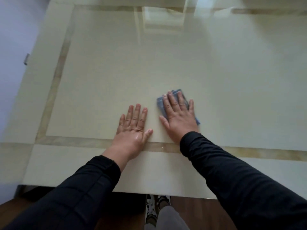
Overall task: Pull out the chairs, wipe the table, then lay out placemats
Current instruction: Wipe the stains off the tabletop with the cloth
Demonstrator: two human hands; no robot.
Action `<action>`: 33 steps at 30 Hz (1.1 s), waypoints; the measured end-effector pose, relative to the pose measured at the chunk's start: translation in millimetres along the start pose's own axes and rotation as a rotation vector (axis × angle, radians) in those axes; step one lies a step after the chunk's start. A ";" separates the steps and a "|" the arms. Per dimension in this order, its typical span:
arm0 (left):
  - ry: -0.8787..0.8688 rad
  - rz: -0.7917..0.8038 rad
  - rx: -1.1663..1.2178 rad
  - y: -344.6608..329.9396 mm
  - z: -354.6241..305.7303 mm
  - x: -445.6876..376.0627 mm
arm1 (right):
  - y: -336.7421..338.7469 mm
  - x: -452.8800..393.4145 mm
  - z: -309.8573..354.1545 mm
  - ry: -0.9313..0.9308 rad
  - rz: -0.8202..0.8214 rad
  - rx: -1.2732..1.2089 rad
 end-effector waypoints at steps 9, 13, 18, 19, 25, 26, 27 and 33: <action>-0.010 0.070 -0.007 4.6 -0.8 -1.3 | 3.3 35.2 -59.1 0.322 0.078 0.114; -0.013 0.070 0.006 4.8 -0.1 -0.3 | 16.4 -19.9 -48.9 -0.122 0.046 0.015; -0.010 0.024 0.132 13.4 12.4 4.9 | -2.6 -14.4 54.6 0.007 0.034 -0.024; 0.012 0.008 0.147 15.3 23.7 7.1 | -7.3 1.1 61.6 0.088 0.035 -0.013; 0.104 0.000 0.053 25.4 133.1 6.5 | -11.8 28.9 39.1 0.056 0.069 0.049; 0.145 -0.007 0.083 29.1 158.1 2.6 | -10.2 17.1 40.9 -0.052 0.049 0.025; 0.158 -0.012 0.102 31.6 181.6 -0.2 | -7.6 1.7 46.3 -0.183 0.037 -0.013; 0.019 -0.015 0.046 21.7 227.6 -0.7 | -10.1 -95.2 166.4 -0.277 -0.007 -0.065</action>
Point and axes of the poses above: each hand's wrist, its own x-axis away from the middle knuckle, its own y-axis out of the back of the hand, z = x × y, the point moved 1 cm from there along -x, towards the middle knuckle, and after that the axes turned 11 degrees about y, right-handed, at the moved point
